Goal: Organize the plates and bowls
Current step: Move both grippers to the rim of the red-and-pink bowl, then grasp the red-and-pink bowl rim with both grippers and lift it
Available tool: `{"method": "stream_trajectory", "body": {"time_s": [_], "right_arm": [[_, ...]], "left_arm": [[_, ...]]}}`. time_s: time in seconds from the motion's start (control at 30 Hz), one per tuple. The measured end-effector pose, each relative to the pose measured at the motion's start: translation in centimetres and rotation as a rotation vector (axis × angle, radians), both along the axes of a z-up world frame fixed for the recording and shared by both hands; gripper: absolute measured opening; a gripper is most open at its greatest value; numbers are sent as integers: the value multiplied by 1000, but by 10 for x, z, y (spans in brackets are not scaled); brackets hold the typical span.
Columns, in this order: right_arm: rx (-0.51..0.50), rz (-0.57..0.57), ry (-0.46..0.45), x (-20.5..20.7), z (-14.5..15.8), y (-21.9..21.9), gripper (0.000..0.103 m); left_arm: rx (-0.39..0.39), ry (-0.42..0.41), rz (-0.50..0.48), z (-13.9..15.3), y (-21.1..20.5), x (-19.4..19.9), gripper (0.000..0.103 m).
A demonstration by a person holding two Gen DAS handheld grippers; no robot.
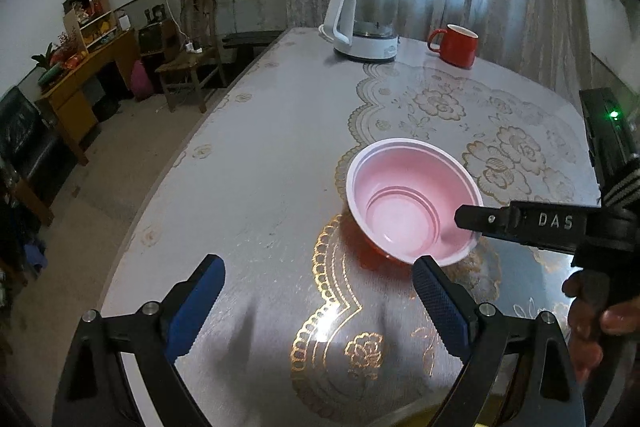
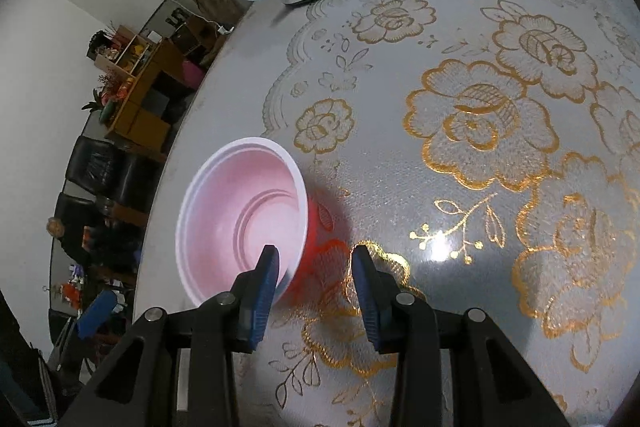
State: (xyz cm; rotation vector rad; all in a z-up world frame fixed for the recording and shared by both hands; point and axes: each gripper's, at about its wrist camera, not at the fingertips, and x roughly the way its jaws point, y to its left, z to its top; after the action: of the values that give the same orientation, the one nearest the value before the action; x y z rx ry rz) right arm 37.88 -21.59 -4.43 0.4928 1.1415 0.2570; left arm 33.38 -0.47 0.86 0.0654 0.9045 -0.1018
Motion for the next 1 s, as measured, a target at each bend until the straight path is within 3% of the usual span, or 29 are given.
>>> {"method": "stream_trajectory", "body": {"time_s": [0.1,0.3,0.4,0.53,0.67,0.77,1.0], "right_arm": [[3,4,-5,2,-4,-1,37],[10,38,-40,0,-4,0,24],[18,35,-43,0,-4,-2,22],[21,38,-37,0,-7,-3,19],[37,32,-21,0,-14,-6,14],[56,38,-27,-2,-13,-5,10],[44,34,-75,-21,4,-4,8]], "left_arm": [[-8,-9,-9,-1,-6,8,95],[-4,-6,-44,-8,-20,25,94],[-22,17,-55,-13,-22,32,87],[-33,41,-64,-22,-25,39,68],[-61,101,-103,-34,-28,42,32],[-36,100,-118,-37,-33,40,17],[-34,63,-123,-26,-32,25,15]]}}
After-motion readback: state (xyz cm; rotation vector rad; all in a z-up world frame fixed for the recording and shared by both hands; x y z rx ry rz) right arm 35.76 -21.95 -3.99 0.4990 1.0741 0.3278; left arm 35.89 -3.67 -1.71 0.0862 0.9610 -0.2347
